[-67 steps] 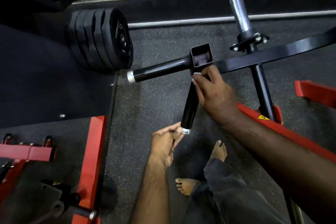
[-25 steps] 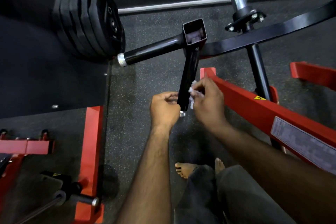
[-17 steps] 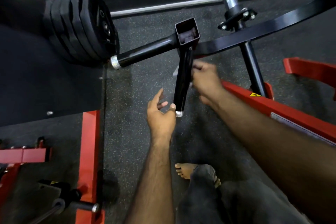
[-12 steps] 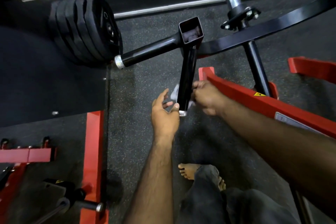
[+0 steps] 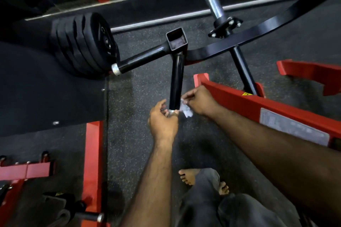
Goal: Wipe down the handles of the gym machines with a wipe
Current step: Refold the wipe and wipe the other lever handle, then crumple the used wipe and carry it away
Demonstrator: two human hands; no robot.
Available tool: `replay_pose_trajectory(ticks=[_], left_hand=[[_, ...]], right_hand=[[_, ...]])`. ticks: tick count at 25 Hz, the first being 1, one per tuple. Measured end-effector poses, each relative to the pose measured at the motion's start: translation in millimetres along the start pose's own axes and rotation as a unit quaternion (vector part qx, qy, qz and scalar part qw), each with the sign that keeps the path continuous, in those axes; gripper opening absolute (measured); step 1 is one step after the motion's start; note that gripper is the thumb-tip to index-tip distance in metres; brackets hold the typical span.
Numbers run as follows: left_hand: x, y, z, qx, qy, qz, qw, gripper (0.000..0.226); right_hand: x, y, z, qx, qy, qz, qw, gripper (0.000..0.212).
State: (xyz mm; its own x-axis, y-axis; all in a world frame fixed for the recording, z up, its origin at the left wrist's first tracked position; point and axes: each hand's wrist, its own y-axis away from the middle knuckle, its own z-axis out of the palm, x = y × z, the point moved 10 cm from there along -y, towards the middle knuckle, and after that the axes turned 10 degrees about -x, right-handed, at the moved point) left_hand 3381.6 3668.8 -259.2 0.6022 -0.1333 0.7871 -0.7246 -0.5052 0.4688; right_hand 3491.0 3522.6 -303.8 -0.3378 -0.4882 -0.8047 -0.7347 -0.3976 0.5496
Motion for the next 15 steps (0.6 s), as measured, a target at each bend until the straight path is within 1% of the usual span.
replay_pose_trajectory(ticks=[1, 2, 4, 5, 7, 9, 13, 15], left_hand=[[2, 10, 1, 0.002, 0.007, -0.003, 1.0, 0.047], [9, 21, 3, 0.004, 0.022, -0.006, 1.0, 0.042], [30, 43, 13, -0.011, 0.076, -0.008, 0.997, 0.03], [50, 54, 21, -0.035, 0.123, 0.002, 0.992, 0.024], [109, 79, 34, -0.1, 0.223, 0.047, 0.969, 0.013], [182, 105, 39, -0.155, 0.27, 0.11, 0.944, 0.016], [318, 176, 42, -0.223, 0.276, 0.212, 0.911, 0.018], [369, 207, 42, -0.231, 0.271, 0.259, 0.898, 0.013]], right_hand=[[-3, 10, -7, -0.004, 0.022, 0.001, 1.0, 0.015], [-10, 24, -16, 0.002, 0.009, -0.005, 1.0, 0.016], [-33, 60, -39, 0.041, -0.055, -0.042, 0.997, 0.02], [-52, 83, -55, 0.073, -0.087, -0.07, 0.991, 0.023], [-94, 135, -89, 0.135, -0.153, -0.129, 0.97, 0.029], [-137, 188, -128, 0.184, -0.217, -0.18, 0.942, 0.031], [-221, 294, -207, 0.298, -0.229, -0.271, 0.886, 0.029], [-256, 337, -235, 0.332, -0.221, -0.298, 0.867, 0.03]])
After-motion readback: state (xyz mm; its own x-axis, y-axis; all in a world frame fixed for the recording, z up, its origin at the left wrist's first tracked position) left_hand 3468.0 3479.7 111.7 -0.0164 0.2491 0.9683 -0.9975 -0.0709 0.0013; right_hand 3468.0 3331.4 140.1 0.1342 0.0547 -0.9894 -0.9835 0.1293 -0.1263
